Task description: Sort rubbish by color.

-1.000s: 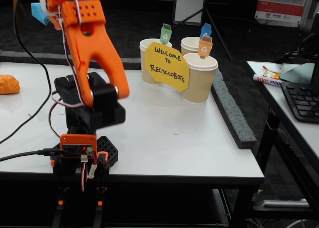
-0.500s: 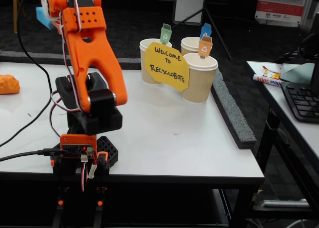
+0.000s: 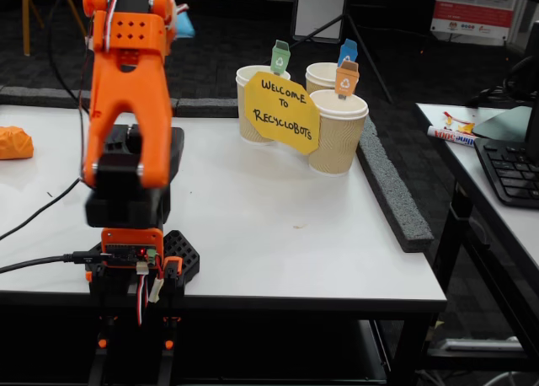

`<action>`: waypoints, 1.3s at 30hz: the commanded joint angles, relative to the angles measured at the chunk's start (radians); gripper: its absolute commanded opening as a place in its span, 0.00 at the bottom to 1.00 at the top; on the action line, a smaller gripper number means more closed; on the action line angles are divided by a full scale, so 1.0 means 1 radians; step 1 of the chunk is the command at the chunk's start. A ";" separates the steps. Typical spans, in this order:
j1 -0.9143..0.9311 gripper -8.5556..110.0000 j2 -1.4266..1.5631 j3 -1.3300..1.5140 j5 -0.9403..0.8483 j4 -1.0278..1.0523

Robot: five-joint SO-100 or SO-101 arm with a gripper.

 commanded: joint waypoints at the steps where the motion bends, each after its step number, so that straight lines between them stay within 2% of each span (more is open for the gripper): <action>1: 0.175 0.07 0.005 -0.066 -0.014 -0.032; 9: 0.396 0.07 0.005 -0.080 -0.014 -0.015; 18: 0.548 0.08 0.005 -0.101 -0.014 0.021; 33: 0.578 0.07 0.005 -0.146 -0.014 0.066; 39: 0.578 0.07 -0.015 -0.126 -0.014 0.020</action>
